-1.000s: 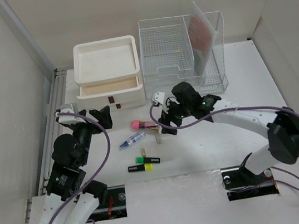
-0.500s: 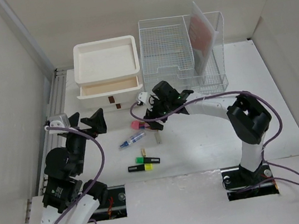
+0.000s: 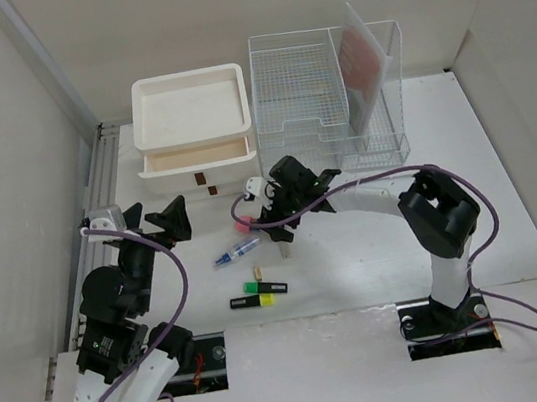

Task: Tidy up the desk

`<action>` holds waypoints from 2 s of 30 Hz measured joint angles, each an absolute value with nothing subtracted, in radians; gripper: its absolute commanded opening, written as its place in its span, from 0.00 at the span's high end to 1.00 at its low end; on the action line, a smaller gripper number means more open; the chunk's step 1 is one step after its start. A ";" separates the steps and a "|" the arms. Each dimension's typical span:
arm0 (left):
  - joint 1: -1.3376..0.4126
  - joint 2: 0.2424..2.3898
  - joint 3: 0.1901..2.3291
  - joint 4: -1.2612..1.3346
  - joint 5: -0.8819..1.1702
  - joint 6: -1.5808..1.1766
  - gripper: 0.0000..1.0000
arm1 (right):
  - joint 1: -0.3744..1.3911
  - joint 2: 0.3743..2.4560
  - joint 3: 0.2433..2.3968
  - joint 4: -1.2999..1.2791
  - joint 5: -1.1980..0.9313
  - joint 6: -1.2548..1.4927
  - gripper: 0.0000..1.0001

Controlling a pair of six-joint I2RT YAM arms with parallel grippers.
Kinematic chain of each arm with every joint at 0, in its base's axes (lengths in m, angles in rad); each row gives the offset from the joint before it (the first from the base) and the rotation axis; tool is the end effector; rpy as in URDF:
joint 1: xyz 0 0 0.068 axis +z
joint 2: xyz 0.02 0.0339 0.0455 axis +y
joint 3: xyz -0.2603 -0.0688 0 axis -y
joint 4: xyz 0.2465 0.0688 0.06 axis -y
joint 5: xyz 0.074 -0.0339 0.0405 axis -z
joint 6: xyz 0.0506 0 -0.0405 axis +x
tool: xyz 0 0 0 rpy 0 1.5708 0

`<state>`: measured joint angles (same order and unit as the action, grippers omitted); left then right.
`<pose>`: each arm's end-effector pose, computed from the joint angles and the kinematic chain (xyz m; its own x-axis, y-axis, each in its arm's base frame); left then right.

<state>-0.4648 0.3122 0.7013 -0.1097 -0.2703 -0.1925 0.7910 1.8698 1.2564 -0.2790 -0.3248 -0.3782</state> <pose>0.0915 -0.0308 0.3763 0.2032 -0.3082 -0.9294 0.2460 0.9348 -0.2562 0.2763 0.3024 0.1745 -0.2079 -0.7080 -0.6749 -0.9593 0.2825 -0.0008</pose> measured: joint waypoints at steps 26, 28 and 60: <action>-0.465 0.281 0.700 -0.113 -0.270 -0.192 0.01 | 0.806 1.858 1.207 -0.254 -0.284 -0.388 0.87; -0.465 0.278 0.700 -0.113 -0.270 -0.192 0.01 | 0.806 1.814 1.190 -0.264 -0.282 -0.388 0.87; -0.465 0.288 0.696 -0.117 -0.289 -0.192 0.01 | 0.859 1.401 1.355 -0.379 -0.265 -0.531 0.95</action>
<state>-0.4648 0.2878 0.6956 -0.1165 -0.2890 -0.1921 0.8589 1.4010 1.3552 -0.3790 -0.2653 -0.5308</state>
